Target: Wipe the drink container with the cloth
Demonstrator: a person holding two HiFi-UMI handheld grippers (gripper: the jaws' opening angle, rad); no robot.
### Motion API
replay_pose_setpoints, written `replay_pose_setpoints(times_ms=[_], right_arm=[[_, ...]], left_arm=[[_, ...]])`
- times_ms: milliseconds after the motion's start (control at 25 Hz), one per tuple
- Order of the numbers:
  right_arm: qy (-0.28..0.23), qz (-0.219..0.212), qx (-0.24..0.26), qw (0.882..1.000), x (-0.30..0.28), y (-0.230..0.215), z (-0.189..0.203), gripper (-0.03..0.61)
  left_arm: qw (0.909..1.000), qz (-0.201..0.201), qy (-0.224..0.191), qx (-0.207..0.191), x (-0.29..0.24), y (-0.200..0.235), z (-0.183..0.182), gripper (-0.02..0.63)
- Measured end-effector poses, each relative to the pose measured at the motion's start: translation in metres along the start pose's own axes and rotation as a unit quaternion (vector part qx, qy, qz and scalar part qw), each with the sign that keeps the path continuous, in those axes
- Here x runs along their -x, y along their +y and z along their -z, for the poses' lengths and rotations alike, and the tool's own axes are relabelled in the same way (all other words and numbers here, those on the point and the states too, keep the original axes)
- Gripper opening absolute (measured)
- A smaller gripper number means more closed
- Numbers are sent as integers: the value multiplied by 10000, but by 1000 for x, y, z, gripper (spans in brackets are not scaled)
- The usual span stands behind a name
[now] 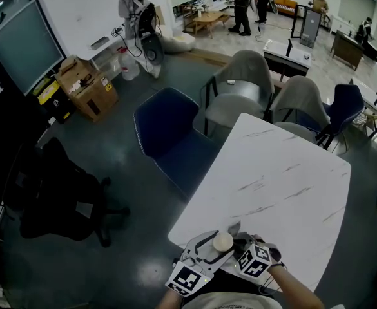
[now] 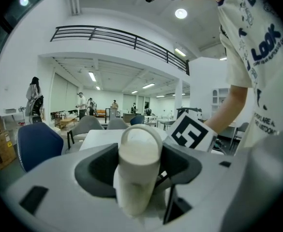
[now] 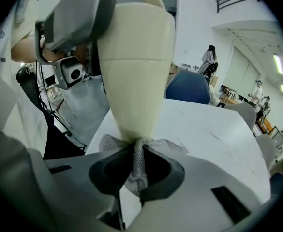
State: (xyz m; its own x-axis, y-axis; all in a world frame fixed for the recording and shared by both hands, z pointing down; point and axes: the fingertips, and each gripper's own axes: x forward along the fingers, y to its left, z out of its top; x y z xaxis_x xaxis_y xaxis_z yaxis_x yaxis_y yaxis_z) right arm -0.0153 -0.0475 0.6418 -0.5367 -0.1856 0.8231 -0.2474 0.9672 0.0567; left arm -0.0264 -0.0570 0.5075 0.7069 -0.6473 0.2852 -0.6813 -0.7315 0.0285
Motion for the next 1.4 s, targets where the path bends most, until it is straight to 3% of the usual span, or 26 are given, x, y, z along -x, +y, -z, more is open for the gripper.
replay_pose_setpoints(times_ms=[440,920,1400], right_arm=[[-242,-125,414,9988,37,1,-30,57],[-418,-124,1050,9935,77,-5,-55,57],[-726,-464,1660,9824,101,-8,-73,57]], left_arm=[[9918,1178,215,-446,6,-3,6,281],[9724,2143,512,-773,7,-9,9,281],[9484,2901,746,-1042,8,-13,9,281]])
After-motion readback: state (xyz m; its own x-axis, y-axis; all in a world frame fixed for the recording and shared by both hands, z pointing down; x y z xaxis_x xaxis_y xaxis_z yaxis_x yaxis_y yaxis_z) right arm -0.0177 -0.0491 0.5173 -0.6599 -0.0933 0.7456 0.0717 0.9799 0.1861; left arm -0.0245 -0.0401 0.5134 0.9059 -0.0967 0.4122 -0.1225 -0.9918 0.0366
